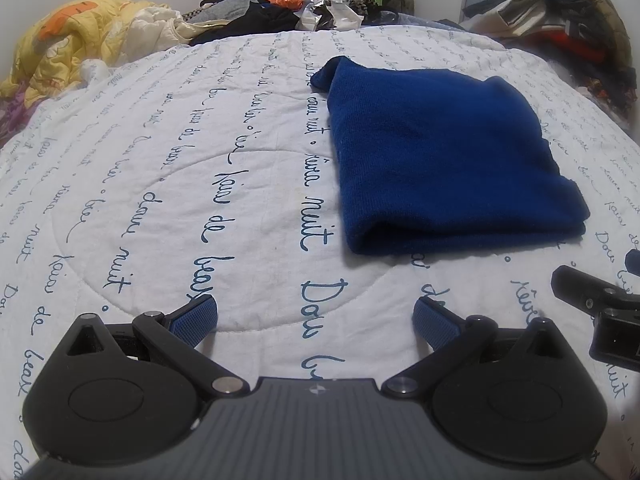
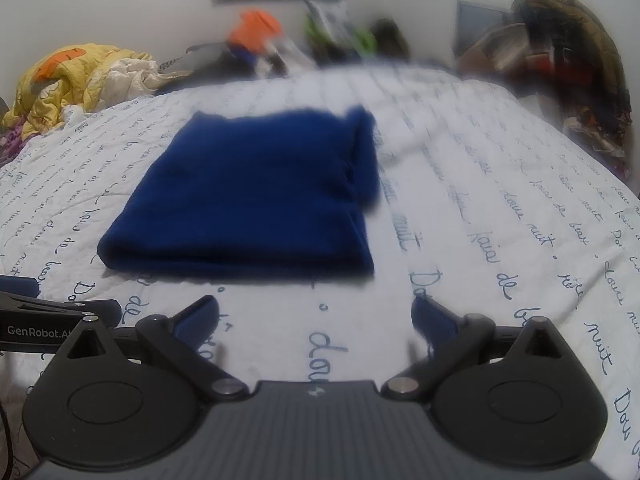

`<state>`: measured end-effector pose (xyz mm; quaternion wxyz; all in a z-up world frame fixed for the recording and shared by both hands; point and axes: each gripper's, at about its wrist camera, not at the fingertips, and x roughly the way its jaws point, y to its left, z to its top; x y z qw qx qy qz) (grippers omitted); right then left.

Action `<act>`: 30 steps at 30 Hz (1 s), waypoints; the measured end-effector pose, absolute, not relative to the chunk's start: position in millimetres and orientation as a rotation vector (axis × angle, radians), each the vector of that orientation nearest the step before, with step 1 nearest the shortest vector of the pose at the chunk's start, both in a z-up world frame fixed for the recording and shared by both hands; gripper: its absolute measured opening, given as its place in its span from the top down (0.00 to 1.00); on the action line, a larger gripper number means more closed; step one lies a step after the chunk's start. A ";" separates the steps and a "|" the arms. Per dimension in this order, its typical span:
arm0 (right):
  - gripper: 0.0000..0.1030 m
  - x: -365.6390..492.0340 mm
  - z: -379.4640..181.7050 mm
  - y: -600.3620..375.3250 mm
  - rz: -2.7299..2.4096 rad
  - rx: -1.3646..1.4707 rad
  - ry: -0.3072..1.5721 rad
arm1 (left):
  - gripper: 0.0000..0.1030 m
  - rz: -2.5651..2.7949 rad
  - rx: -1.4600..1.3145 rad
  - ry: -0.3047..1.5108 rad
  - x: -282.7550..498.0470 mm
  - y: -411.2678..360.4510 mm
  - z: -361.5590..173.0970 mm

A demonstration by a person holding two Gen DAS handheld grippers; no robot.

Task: Fold small clothes

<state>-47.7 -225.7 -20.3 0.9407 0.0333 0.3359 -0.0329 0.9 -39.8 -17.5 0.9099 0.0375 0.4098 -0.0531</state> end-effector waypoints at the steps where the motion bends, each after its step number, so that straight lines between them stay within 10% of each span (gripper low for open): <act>1: 0.00 -47.7 -20.3 -225.8 -0.067 0.068 0.686 | 0.00 -0.109 0.078 0.845 0.8 -40.1 -17.6; 30: 0.00 -47.7 -21.3 -226.6 -0.065 0.068 0.690 | 0.00 -0.108 0.088 0.840 -0.6 -41.0 -18.2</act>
